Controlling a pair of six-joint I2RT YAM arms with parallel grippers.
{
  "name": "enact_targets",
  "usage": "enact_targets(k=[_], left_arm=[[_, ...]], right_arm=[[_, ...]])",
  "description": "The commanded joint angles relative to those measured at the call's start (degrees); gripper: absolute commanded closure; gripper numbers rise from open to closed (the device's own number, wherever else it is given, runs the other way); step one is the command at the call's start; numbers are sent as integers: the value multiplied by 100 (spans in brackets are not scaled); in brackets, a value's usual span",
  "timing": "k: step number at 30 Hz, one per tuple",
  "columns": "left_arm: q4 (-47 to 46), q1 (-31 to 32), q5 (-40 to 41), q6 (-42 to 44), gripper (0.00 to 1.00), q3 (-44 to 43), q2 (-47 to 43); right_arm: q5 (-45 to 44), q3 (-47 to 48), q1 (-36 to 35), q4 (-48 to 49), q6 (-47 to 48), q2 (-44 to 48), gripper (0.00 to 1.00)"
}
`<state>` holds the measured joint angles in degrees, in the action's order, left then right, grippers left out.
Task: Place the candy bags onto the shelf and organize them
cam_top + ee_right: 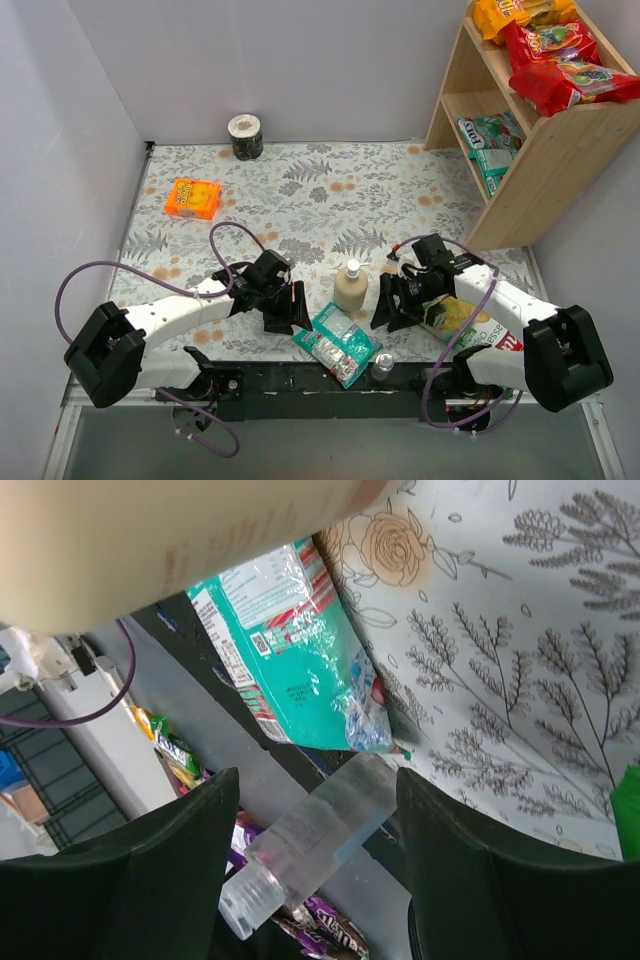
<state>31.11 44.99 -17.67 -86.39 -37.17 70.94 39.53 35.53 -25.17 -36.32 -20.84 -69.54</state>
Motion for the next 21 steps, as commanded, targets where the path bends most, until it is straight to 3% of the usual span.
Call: enact_targets(k=[1, 5, 9, 17, 21], left_arm=[[-176, -26, -465, -185, 44, 78, -282], [-307, -8, -606, -317, 43, 192, -230], [-351, 18, -615, -352, 43, 254, -107], [-676, 97, -711, -458, 47, 403, 87], [-914, 97, -729, -589, 57, 544, 157]], right_arm=[[345, -160, -128, 1037, -227, -297, 29], [-181, -204, -304, 1486, -411, -543, 31], [-1350, -187, -690, 2013, -588, -473, 32], [-1342, -520, -1367, 3095, -781, -745, 34], [-1325, -652, -1596, 3332, -1009, -982, 37]])
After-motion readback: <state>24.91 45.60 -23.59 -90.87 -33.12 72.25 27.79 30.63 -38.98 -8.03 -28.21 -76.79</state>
